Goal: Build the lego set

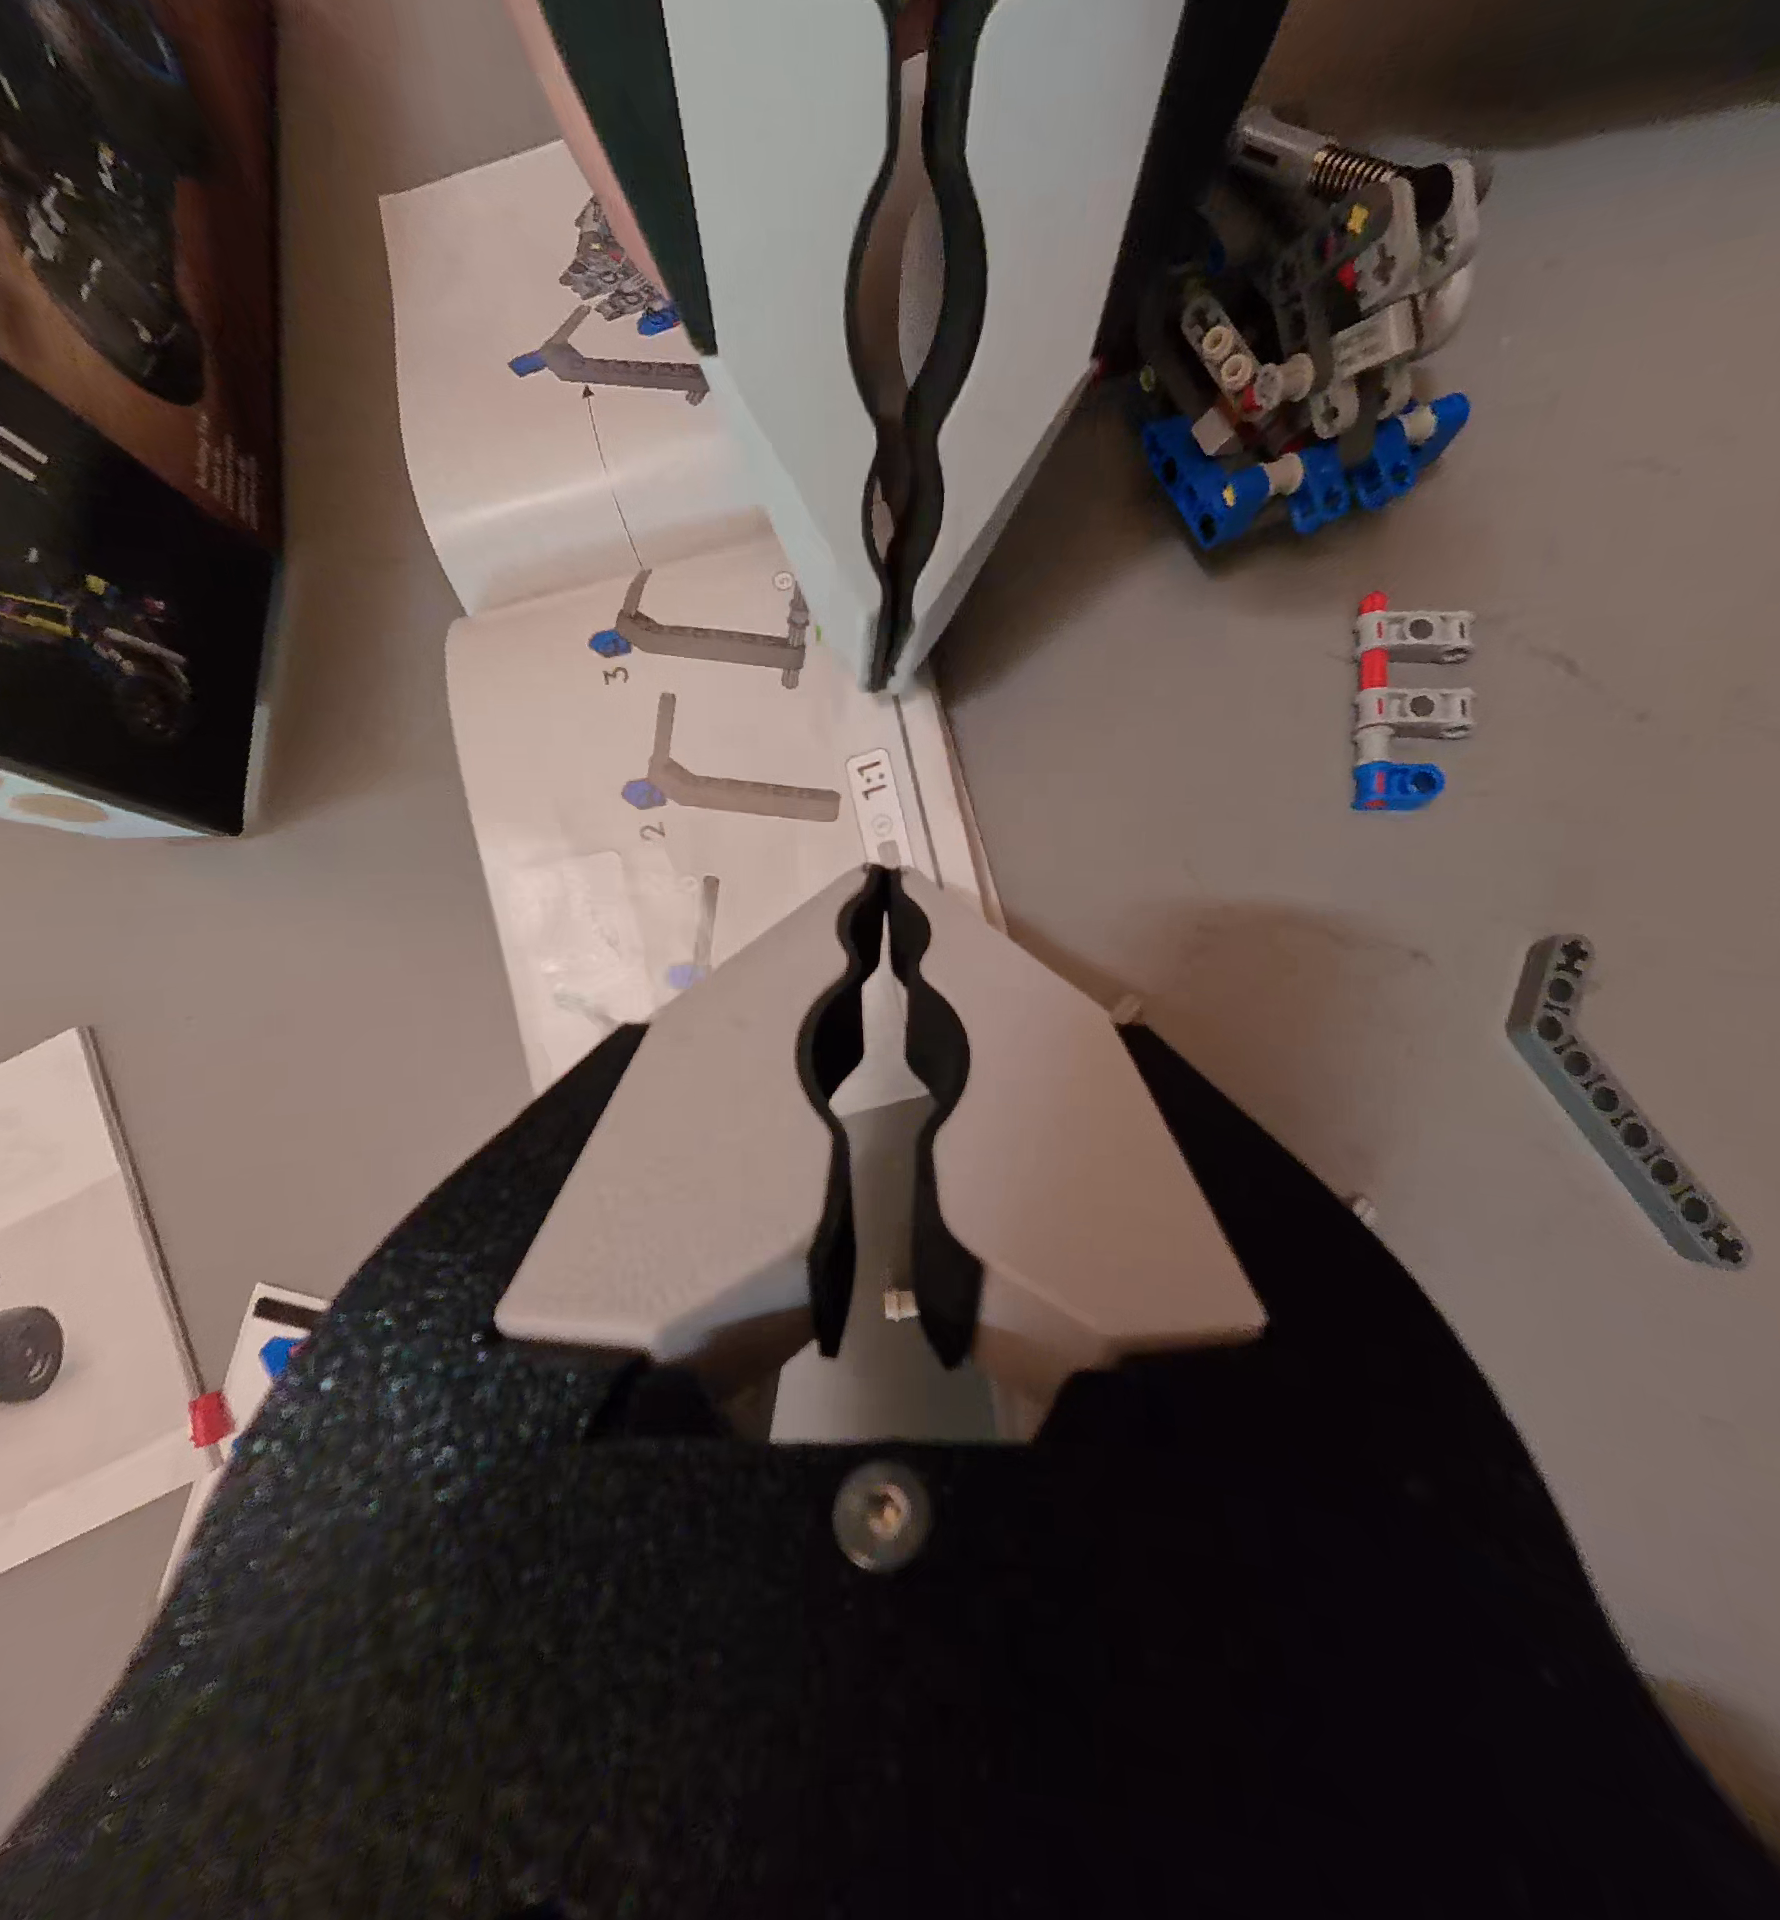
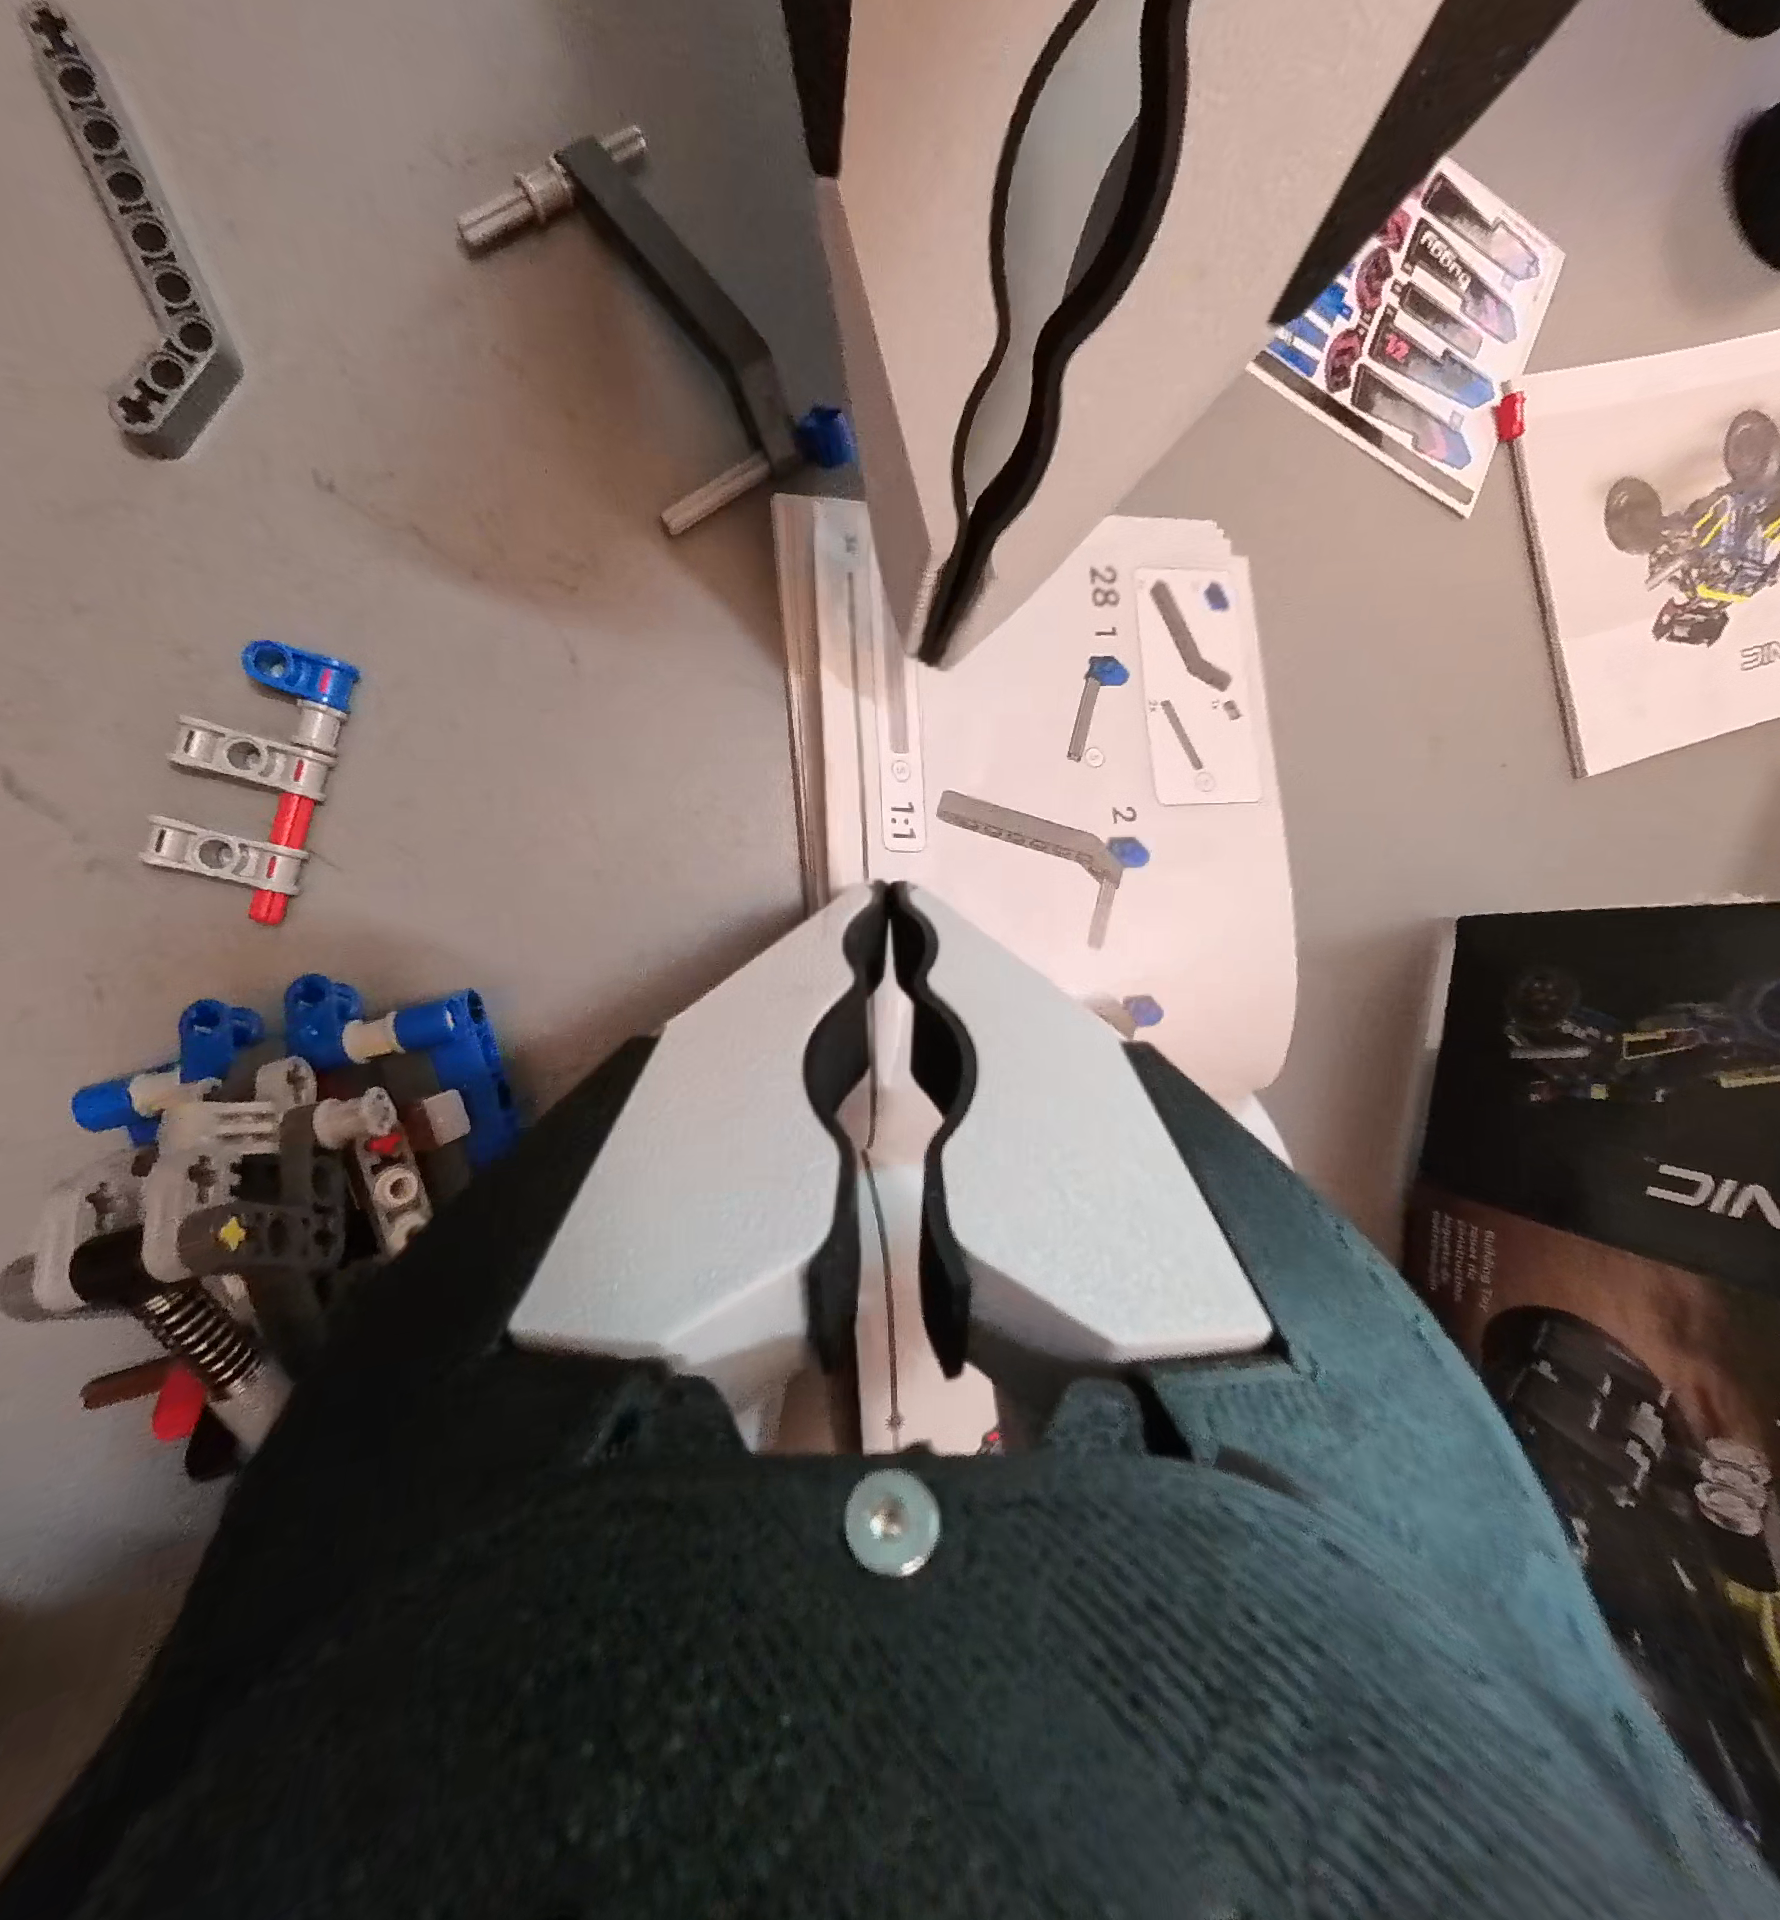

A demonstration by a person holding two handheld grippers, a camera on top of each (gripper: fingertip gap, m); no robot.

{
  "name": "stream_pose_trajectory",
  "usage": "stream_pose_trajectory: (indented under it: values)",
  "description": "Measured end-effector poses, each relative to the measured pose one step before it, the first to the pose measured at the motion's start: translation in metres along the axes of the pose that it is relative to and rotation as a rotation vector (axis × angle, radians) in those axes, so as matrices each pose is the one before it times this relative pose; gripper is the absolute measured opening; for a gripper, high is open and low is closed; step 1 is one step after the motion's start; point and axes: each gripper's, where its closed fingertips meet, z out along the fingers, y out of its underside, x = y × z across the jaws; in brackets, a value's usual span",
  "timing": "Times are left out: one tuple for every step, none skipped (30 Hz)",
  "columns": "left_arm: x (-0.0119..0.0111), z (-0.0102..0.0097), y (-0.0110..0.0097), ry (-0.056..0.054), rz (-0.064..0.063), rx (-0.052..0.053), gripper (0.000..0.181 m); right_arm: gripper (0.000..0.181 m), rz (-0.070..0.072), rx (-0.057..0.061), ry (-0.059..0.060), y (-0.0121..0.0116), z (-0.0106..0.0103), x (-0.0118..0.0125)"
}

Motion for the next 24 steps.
stream_pose_trajectory:
  values:
    - [-0.00137,-0.00074,-0.00008,-0.0093,-0.0011,0.0027,0.0,0.0,-0.0016,-0.0051,0.0039,0.00139,0.00092,0.00066]
    - [-0.0012,-0.00088,-0.00027,-0.0094,-0.0025,0.0058,0.0,0.0,0.0018,-0.0112,0.0049,0.00249,0.00105,0.00097]
    - [-0.00005,-0.00101,0.00015,-0.0022,-0.0032,0.0034,0.0,0.0,-0.0011,-0.0124,0.0037,0.00256,0.00098,0.00041]
    - [0.00011,-0.00089,0.00127,-0.0016,-0.0005,-0.003,0.0,0.0,-0.0032,-0.0067,0.0014,0.00134,0.00036,-0.00041]
    - [-0.0008,-0.00071,0.0018,-0.0091,0.0028,-0.0059,0.001,0.005,-0.0004,-0.0025,0.0026,0.00042,-0.00015,-0.00058]
    - [-0.00015,-0.00033,0.00212,-0.0044,0.0011,-0.0079,0.009,0.019,0.0024,-0.0009,-0.0083,-0.00003,-0.00065,-0.00197]
    - [0.00097,0.00002,0.00288,0.0045,-0.0037,-0.0136,0.012,0.028,0.0055,-0.0017,-0.0213,-0.00016,-0.00087,-0.0033]
    - [0.00038,0.00028,0.00334,0.002,-0.004,-0.0182,0.014,0.032,0.0088,-0.0038,-0.017,0.00004,-0.00041,-0.00223]
    - [-0.00102,0.00051,0.00294,-0.0076,0.0002,-0.0168,0.017,0.035,0.009,-0.0164,-0.0084,0.00209,0.00074,-0.0006]
    - [0.00002,0.00047,0.00213,-0.0018,0.0023,-0.0137,0.019,0.036,0.0041,-0.031,-0.0082,0.00455,0.00179,-0.00041]
    - [0.00127,0.00058,0.00136,0.007,0.0018,-0.0109,0.022,0.03,-0.0009,-0.0078,-0.0065,0.00068,0.00097,0.00004]
    - [0.00156,0.00039,0.00011,0.0072,0.0014,-0.0049,0.024,0.013,-0.006,0.0014,0.0007,-0.00091,0.00021,0.00098]
    - [0.00185,0.00034,-0.00054,0.0081,0.0024,-0.0008,0.025,0.006,-0.0084,-0.0063,-0.0008,0.00012,0.00054,0.00012]
    - [0.00156,0.00014,-0.00063,0.0062,0.0029,-0.0002,0.025,0.0,-0.0076,-0.0071,0.0128,0.0003,0.00061,0.00179]
    - [0.00141,0.00027,-0.00001,0.0053,0.0036,-0.003,0.025,0.0,-0.0015,-0.0025,0.0174,-0.00025,0.00053,0.00251]
    - [0.0013,0.00018,0.00037,0.0034,0.0053,-0.0059,0.024,0.0,0.0092,0.0039,0.0001,-0.00099,0.00001,0.00024]
    - [0.00048,0.00028,0.00038,-0.0022,0.0079,-0.0059,0.023,0.0,0.0145,0.012,-0.0068,-0.0018,-0.00065,-0.00028]
    - [-0.00032,0.00015,0.00019,-0.0061,0.0075,-0.0049,0.02,0.0,0.0159,0.0255,-0.0065,-0.00348,-0.00133,-0.00018]
    - [-0.00053,-0.00006,0.00017,-0.006,0.004,-0.0042,0.017,0.0,0.0184,0.036,-0.0112,-0.0046,-0.00172,-0.00097]
    - [-0.00074,-0.0005,-0.00033,-0.0054,0.0014,-0.001,0.016,0.0,0.0224,0.0346,-0.011,-0.00407,-0.00192,-0.00063]
    - [-0.0007,-0.00057,-0.0007,-0.0051,0.0011,0.0022,0.014,0.0,0.0218,0.028,-0.0031,-0.00282,-0.00209,0.0006]
    - [-0.0005,-0.00086,-0.00064,-0.0031,0.0018,0.0022,0.012,0.0,0.0188,0.0239,0.0041,-0.00222,-0.00207,0.00154]
    - [-0.00089,-0.0009,-0.00081,-0.0062,0.0023,0.0032,0.007,0.0,0.0181,0.0187,0.0012,-0.00143,-0.00174,0.00093]
    - [-0.00155,-0.00097,-0.0009,-0.0093,0.0027,0.0043,0.003,0.0,0.0173,0.0159,-0.0035,-0.00116,-0.00135,0.00006]
